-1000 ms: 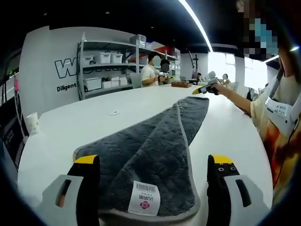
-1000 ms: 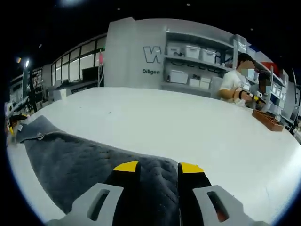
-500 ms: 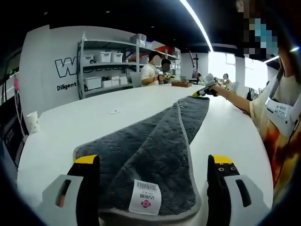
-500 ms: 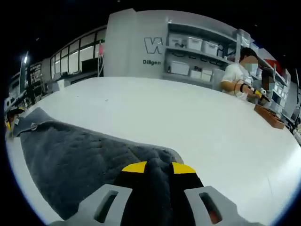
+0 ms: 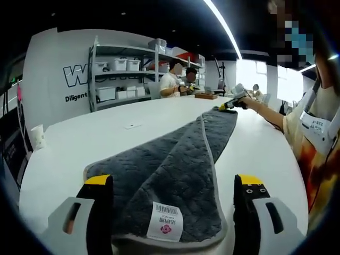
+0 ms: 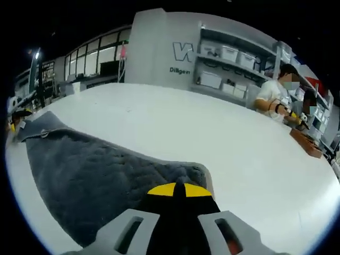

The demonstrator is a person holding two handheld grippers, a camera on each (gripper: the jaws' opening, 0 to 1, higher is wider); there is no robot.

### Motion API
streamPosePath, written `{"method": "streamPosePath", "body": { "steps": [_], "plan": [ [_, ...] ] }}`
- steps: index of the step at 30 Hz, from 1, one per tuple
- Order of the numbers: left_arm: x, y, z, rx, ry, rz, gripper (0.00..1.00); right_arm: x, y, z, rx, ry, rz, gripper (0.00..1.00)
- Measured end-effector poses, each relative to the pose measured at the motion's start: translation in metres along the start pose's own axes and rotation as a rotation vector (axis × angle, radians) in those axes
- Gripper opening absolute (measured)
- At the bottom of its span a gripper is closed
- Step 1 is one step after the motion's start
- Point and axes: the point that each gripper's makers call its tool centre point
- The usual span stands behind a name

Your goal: Open the folded towel by lifting each exposed corner and separating the folded layers until the towel lies flat within the target outline without major curled edges

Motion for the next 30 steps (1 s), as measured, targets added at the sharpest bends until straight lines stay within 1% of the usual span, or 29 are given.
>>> {"method": "streamPosePath", "body": {
  "steps": [4, 7, 11, 13, 14, 16, 18, 21, 22, 23, 27, 30],
  "plan": [
    [-0.001, 0.000, -0.001, -0.002, 0.002, 0.003, 0.92, 0.003, -0.011, 0.011, -0.037, -0.002, 0.010, 0.00],
    [-0.001, 0.000, -0.001, -0.002, 0.001, 0.003, 0.92, 0.012, -0.019, 0.023, -0.070, -0.018, 0.024, 0.00],
    [-0.001, 0.001, -0.002, 0.000, 0.001, 0.004, 0.92, 0.026, -0.027, 0.036, -0.101, -0.059, 0.041, 0.00],
    [-0.002, 0.000, -0.002, -0.001, 0.002, 0.004, 0.92, 0.031, -0.028, 0.042, -0.104, -0.077, 0.059, 0.00],
    [-0.002, 0.000, -0.001, -0.003, 0.002, 0.002, 0.92, 0.037, -0.028, 0.048, -0.108, -0.095, 0.089, 0.00],
    [-0.001, -0.001, -0.001, -0.005, 0.003, 0.001, 0.92, 0.041, -0.026, 0.052, -0.105, -0.113, 0.116, 0.00],
    [-0.002, -0.002, -0.001, -0.008, 0.003, 0.001, 0.92, 0.049, -0.019, 0.058, -0.091, -0.145, 0.161, 0.00],
    [-0.002, -0.001, -0.002, -0.009, 0.003, 0.004, 0.91, 0.062, -0.004, 0.062, -0.055, -0.195, 0.213, 0.00],
    [-0.002, -0.001, -0.002, -0.008, 0.003, 0.004, 0.91, 0.063, -0.002, 0.062, -0.052, -0.200, 0.217, 0.00],
    [-0.003, 0.001, -0.002, -0.004, 0.007, 0.004, 0.91, 0.068, 0.004, 0.062, -0.038, -0.215, 0.229, 0.00],
    [-0.002, 0.000, -0.002, -0.005, 0.011, 0.003, 0.91, 0.075, 0.014, 0.060, -0.024, -0.236, 0.233, 0.00],
    [-0.004, -0.005, -0.001, -0.036, 0.024, 0.018, 0.91, 0.078, 0.017, 0.057, -0.020, -0.248, 0.213, 0.00]
  ]
}}
Point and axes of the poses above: the point that each gripper's makers call its tool centre point, and the gripper's own axes: z roughly backward along the fingers, x roughly to its left, y roughly out of its underside, and after that the axes turned 12 degrees about y, right-handed
